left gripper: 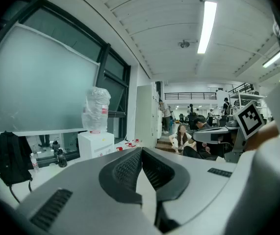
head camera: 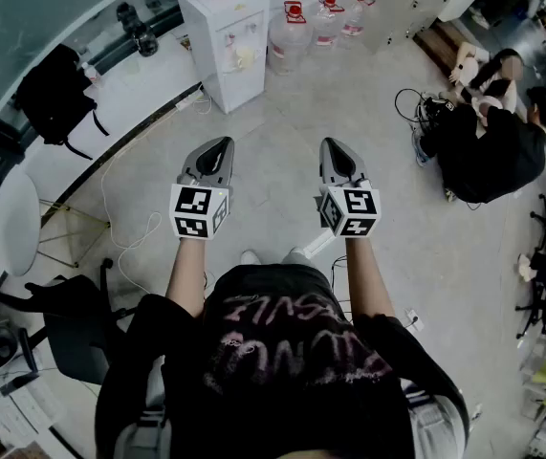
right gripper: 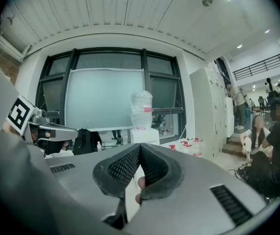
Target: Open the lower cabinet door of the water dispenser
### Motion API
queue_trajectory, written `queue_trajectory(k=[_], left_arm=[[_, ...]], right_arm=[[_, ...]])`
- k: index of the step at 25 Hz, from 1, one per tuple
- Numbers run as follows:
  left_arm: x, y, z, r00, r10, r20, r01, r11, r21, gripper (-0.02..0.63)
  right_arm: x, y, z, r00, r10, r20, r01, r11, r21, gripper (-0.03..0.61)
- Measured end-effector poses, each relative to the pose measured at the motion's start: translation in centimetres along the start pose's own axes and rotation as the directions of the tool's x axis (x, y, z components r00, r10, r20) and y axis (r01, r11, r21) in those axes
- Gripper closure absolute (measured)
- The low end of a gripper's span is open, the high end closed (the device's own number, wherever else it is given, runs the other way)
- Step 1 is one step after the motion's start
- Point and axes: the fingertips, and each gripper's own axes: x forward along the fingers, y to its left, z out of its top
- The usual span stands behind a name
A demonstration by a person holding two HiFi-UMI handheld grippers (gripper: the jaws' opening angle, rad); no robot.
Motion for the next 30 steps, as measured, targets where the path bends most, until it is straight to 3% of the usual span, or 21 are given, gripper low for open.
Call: queue_trajectory(k=[12, 19, 30], left_arm=[[-0.5, -0.8, -0.3, 1.000, -0.018, -0.005, 0.018, 1.000, -0.003, 0.601], [-0.7, -0.9, -1.1, 0.999, -0.041, -0.022, 0.040, 0.999, -0.014, 0.601], [3.0, -1.0, -2.3, 0.995, -0.071, -0.074, 0.069, 0.997, -0.029, 0.601]], right_arm=[[-0.7, 0.3, -0.2, 1.000, -0.004, -0.007, 0.004, 1.000, -0.004, 0.566], [-1.2, 1.4, -0.2, 1.000, 0.016, -0.007, -0.017, 0.998, -0.058, 0.566], [0.9, -2.5, -2.3, 0.998, -0.026, -0.064, 0.023, 0.999, -0.041, 0.565]])
